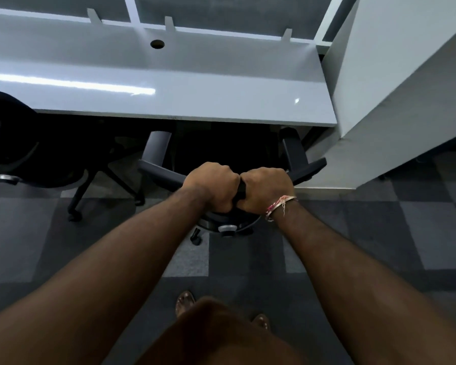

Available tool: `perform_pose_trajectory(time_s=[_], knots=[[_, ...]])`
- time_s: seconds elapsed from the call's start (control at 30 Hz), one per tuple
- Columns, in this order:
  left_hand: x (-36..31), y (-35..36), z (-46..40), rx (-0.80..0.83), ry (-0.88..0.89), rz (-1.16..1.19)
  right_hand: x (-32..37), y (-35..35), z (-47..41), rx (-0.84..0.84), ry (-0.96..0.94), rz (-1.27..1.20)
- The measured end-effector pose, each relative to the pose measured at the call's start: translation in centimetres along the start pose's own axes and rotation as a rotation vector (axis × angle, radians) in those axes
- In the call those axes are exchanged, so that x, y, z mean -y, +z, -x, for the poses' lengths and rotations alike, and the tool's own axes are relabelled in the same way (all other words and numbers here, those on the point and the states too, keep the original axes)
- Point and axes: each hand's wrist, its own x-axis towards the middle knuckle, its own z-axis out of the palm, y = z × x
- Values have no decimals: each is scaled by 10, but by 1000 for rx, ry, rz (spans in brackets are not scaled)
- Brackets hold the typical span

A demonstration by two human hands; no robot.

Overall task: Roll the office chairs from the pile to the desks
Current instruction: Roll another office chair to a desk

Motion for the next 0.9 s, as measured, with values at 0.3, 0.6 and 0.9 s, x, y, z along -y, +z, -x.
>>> perform_pose_trajectory(time_s=[0.3,0.6,0.9], knots=[[20,2,-9,-21,72,-22,4,0,-12,-33,20,18],[35,-9,-52,-34,58,-30,-30,9,-49,-16,-2,10],[32,-28,-128,-24,-4,16,-105,18,-85,-5,-48,20]])
